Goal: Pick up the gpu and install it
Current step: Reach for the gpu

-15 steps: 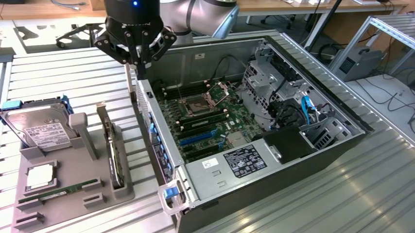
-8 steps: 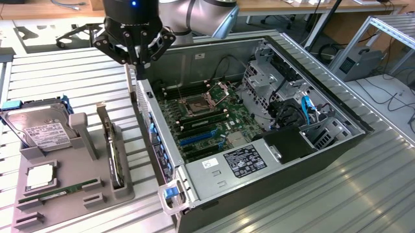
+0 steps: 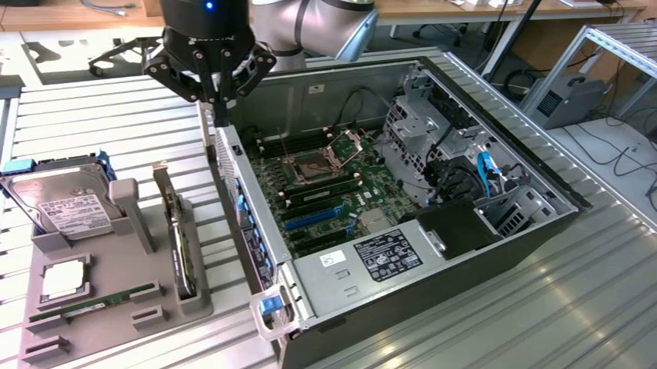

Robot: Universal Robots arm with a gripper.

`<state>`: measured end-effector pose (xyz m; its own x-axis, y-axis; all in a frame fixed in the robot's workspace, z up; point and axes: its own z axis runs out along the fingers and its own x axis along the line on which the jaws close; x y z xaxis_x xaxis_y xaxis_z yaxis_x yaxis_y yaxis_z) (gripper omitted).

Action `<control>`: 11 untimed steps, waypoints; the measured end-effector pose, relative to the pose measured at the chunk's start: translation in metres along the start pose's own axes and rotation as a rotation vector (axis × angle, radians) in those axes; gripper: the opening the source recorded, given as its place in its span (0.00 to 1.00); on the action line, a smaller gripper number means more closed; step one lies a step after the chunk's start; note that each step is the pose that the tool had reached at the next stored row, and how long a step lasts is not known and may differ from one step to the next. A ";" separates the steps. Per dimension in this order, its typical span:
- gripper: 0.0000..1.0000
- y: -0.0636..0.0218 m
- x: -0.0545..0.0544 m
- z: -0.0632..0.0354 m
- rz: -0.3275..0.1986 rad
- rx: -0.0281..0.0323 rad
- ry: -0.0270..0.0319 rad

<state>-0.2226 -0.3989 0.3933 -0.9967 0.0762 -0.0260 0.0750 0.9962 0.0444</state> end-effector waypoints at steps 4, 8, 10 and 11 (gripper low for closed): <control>0.11 -0.0001 0.001 0.0000 0.000 0.0000 0.0000; 0.11 -0.0002 0.002 -0.0001 0.000 0.0000 0.0000; 0.11 -0.0002 0.003 -0.0001 0.000 0.0000 0.0000; 0.11 -0.0002 0.003 -0.0001 0.000 0.0000 0.0000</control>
<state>-0.2255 -0.3989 0.3933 -0.9967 0.0762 -0.0260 0.0750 0.9962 0.0443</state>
